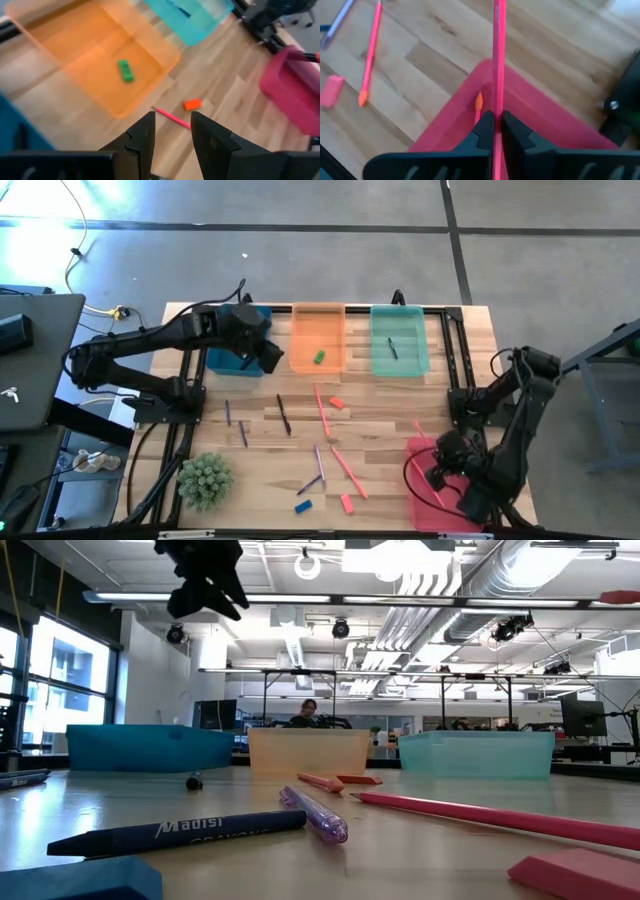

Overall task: Sort crayons/erasers/pens/pencils in bins
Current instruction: Put the pink colored pencil into the pink bin

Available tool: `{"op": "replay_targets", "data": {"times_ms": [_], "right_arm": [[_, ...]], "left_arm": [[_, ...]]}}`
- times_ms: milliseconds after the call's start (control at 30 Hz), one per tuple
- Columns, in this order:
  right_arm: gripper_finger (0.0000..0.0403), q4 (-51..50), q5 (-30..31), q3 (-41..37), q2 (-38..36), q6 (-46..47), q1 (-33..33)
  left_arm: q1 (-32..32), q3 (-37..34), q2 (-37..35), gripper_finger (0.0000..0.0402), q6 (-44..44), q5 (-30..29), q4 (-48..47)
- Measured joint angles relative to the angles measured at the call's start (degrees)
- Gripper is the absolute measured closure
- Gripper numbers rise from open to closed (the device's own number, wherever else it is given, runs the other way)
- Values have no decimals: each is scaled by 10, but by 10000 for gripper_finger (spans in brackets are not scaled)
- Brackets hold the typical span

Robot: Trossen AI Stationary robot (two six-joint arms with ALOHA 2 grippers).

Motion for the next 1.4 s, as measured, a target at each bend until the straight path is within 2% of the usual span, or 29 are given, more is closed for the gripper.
{"op": "replay_targets", "data": {"times_ms": [167, 367, 733, 867, 1400], "right_arm": [[401, 19, -1, 0, 42, 30, 35], [401, 41, -38, 0, 88, 52, 68], [401, 101, -54, 0, 139, 51, 80], [401, 109, -80, 0, 151, 51, 80], [398, 135, -110, 0, 155, 40, 71]], "left_arm": [[-39, 0, 1, 287, -44, -2, 0], [-83, 0, 2, 287, -117, -22, 0], [-136, 0, 17, 287, -220, -38, -1], [-154, 0, 43, 287, -244, -39, -1], [-227, 0, 156, 287, -288, -37, -6]]}}
